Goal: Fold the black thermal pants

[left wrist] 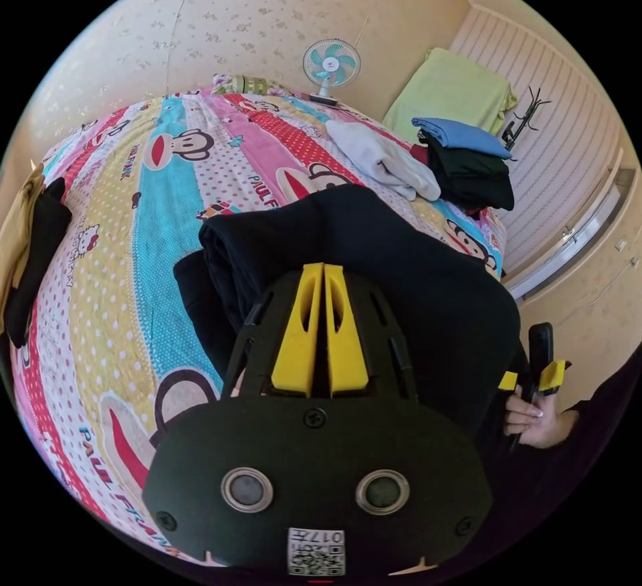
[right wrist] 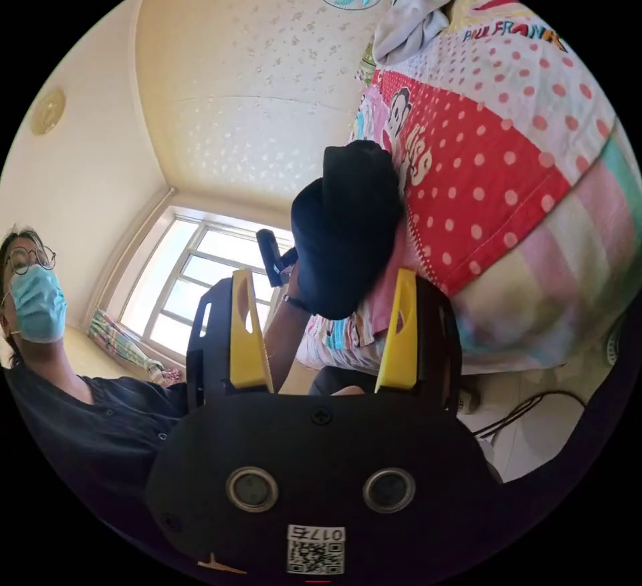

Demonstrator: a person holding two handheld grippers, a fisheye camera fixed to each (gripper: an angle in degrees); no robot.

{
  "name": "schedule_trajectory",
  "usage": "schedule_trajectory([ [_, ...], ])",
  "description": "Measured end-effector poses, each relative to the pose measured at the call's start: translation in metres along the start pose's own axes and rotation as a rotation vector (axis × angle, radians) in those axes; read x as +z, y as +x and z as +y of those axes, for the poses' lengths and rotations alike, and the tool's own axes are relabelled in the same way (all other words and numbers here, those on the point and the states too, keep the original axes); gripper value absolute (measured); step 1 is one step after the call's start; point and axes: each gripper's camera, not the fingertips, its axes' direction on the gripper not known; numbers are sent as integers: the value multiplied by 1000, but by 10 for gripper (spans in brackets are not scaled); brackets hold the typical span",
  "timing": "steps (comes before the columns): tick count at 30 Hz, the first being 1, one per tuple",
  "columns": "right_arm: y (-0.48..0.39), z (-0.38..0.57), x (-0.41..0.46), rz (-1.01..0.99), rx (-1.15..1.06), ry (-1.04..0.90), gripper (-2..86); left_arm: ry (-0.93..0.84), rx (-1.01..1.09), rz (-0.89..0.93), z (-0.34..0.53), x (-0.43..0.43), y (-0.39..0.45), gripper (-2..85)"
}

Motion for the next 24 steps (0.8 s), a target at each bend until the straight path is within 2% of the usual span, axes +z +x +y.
schedule_trajectory([
  [4, -22, -22, 21, 43, -3, 36, 318, 2, -3, -1, 2, -4, -6, -6],
  [7, -26, -42, 27, 127, 92, 95, 349, 7, -21, 20, 4, -8, -16, -6],
  [9, -22, -57, 25, 198, 198, 144, 327, 13, -34, 34, 6, -12, -22, -6],
  [14, -27, -76, 10, 237, 189, 124, 304, 29, -52, 12, 9, -24, -33, -7],
  [16, -20, -80, -6, 158, 213, 94, 282, 39, -62, 17, 11, -30, -38, -7],
  [21, 34, -79, -72, -309, 430, 111, 199, 165, -7, 93, 22, -72, -28, -10],
  [24, 26, -87, -94, -416, 414, 95, 189, 283, -5, 195, 38, -117, -39, -10],
])
